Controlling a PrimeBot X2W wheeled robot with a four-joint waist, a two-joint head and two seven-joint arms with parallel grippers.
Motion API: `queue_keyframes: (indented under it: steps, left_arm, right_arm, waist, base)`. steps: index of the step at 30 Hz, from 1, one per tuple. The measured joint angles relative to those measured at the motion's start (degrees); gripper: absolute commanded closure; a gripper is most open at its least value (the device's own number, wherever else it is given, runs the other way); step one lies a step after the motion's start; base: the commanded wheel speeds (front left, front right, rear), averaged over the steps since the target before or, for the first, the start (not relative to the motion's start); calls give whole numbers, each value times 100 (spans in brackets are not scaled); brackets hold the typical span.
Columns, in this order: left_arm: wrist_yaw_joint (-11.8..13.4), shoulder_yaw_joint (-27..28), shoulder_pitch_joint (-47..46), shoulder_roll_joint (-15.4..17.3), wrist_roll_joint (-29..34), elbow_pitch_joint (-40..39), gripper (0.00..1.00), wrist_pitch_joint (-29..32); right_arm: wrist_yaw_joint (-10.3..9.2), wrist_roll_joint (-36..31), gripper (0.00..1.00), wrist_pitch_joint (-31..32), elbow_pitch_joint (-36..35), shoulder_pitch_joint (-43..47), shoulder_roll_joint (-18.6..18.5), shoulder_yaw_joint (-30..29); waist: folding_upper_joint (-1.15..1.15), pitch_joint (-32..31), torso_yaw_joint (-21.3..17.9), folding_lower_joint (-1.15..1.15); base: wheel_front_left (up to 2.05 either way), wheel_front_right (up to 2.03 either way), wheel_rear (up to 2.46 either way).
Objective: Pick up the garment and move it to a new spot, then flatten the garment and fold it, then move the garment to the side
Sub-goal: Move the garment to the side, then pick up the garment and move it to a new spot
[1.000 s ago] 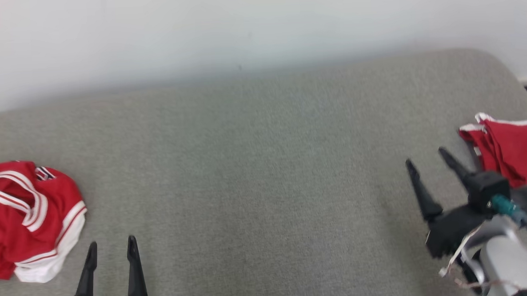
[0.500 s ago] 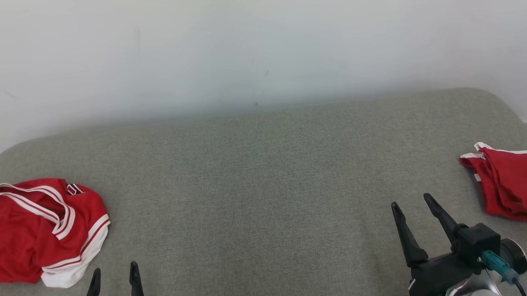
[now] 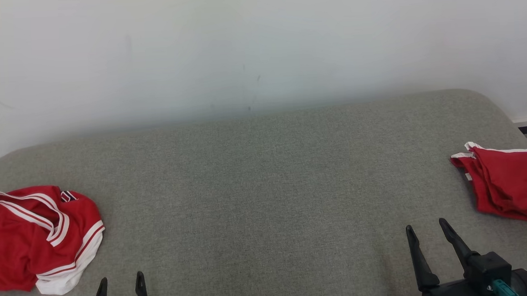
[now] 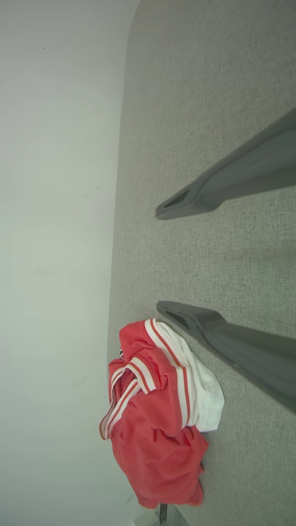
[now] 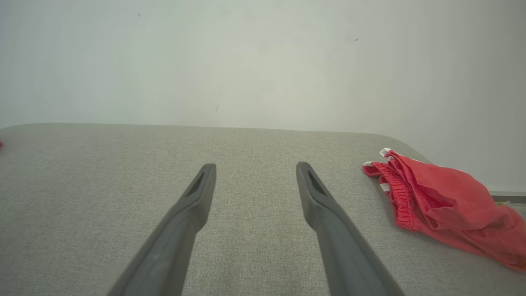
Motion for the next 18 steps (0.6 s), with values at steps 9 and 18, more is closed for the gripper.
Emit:
queue_keyframes:
  steps: [9, 18]
  left_arm:
    - [23, 18, 19, 0, -10, -29, 0, 0]
    - [32, 53, 19, 1, -36, -20, 0, 0]
  right_arm:
    - [0, -3, 0, -33, 94, 54, 80, 37]
    - [0, 2, 0, -49, 105, 54, 108, 90]
  waist:
    - [0, 33, -1, 0]
    - [0, 71, 31, 0]
  base:
    - [0, 0, 0]
    - [0, 0, 0]
